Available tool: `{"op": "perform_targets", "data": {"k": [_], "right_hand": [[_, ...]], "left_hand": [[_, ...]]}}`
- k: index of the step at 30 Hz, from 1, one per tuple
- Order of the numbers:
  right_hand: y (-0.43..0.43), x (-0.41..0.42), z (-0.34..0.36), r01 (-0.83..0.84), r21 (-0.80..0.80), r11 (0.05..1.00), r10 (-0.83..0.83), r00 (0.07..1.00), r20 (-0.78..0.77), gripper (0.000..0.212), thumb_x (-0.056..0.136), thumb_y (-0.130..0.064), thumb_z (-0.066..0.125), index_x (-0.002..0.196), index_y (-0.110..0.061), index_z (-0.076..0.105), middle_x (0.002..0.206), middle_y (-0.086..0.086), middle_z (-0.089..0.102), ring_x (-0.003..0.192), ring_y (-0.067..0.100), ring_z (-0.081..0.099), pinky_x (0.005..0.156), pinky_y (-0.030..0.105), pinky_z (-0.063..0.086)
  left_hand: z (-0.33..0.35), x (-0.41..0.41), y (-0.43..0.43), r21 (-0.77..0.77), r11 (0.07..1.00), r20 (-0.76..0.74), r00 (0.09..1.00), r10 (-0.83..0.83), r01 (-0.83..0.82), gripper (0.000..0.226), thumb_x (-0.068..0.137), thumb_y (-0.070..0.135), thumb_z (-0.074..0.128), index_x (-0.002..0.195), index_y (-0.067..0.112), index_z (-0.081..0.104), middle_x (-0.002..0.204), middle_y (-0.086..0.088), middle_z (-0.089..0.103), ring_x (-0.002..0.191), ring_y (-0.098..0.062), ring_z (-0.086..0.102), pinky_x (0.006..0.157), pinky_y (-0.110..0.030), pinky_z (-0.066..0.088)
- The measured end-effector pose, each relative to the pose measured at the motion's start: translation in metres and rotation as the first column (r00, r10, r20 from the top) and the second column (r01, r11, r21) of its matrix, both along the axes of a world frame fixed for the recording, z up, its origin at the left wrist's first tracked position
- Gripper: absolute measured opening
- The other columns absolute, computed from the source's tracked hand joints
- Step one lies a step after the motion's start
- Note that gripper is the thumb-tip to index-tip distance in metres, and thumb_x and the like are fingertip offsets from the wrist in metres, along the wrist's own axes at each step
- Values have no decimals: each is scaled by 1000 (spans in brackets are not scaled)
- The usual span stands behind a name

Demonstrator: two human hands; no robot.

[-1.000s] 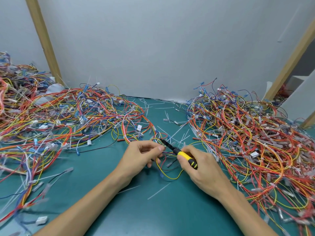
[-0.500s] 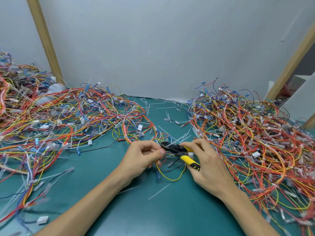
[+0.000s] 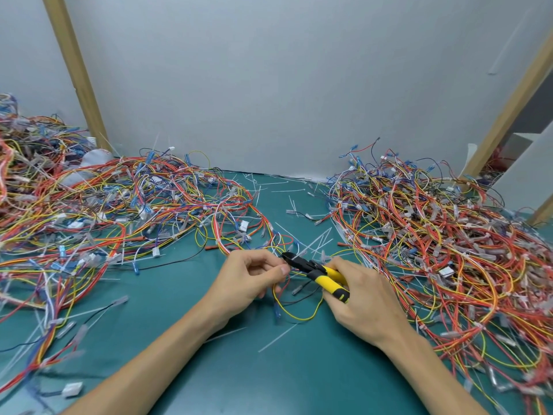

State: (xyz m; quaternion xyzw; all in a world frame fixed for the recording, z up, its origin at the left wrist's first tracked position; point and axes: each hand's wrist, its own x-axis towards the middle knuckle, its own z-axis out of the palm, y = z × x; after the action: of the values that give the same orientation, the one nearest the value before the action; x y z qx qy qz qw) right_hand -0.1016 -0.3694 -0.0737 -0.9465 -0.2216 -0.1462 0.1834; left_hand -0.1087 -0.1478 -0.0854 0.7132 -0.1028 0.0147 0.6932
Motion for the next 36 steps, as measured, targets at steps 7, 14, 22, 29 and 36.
{"op": "perform_targets", "data": {"k": [7, 14, 22, 29, 36], "right_hand": [[1, -2, 4, 13, -31, 999, -15, 999, -52, 17, 78, -33, 59, 77, -26, 44, 62, -6, 49, 60, 12, 43, 52, 33, 35], [0, -1, 4, 33, -5, 999, -33, 996, -80, 16, 73, -38, 51, 74, -23, 46, 56, -2, 46, 57, 14, 44, 52, 32, 37], [1, -1, 1, 14, 65, 998, -8, 996, -85, 14, 73, -37, 52, 76, -23, 48, 58, -2, 47, 59, 17, 44, 52, 37, 40], [-1, 2, 0, 10, 55, 998, -9, 1000, -11, 28, 75, -34, 56, 102, -36, 53, 91, -14, 54, 82, 4, 51, 65, 27, 44], [-1, 1, 2, 1, 54, 999, -2, 1000, 7, 32, 71, -31, 58, 103, -33, 55, 92, -15, 56, 83, 11, 53, 68, 31, 47]], "left_hand": [[0, 0, 0, 2, 1000, 3, 1000, -2, 2, 15, 87, 10, 70, 72, 9, 70, 61, -5, 65, 55, -18, 55, 45, -19, 38], [2, -2, -1, -4, 1000, -6, 1000, -26, 26, 14, 78, 25, 72, 72, 12, 71, 61, -5, 65, 55, -17, 57, 45, -19, 37], [2, -1, 2, -16, 999, -6, 999, -43, 43, 19, 82, 22, 71, 75, 4, 70, 62, -3, 67, 52, -11, 58, 45, -19, 40], [2, 2, 3, -54, 998, -53, 999, 9, -12, 13, 89, 12, 67, 79, 4, 72, 66, -4, 69, 55, -13, 63, 45, -18, 41], [3, 1, 2, -51, 999, -60, 998, 10, -13, 12, 89, 10, 67, 80, 3, 72, 66, -4, 68, 54, -12, 61, 45, -18, 41]]}}
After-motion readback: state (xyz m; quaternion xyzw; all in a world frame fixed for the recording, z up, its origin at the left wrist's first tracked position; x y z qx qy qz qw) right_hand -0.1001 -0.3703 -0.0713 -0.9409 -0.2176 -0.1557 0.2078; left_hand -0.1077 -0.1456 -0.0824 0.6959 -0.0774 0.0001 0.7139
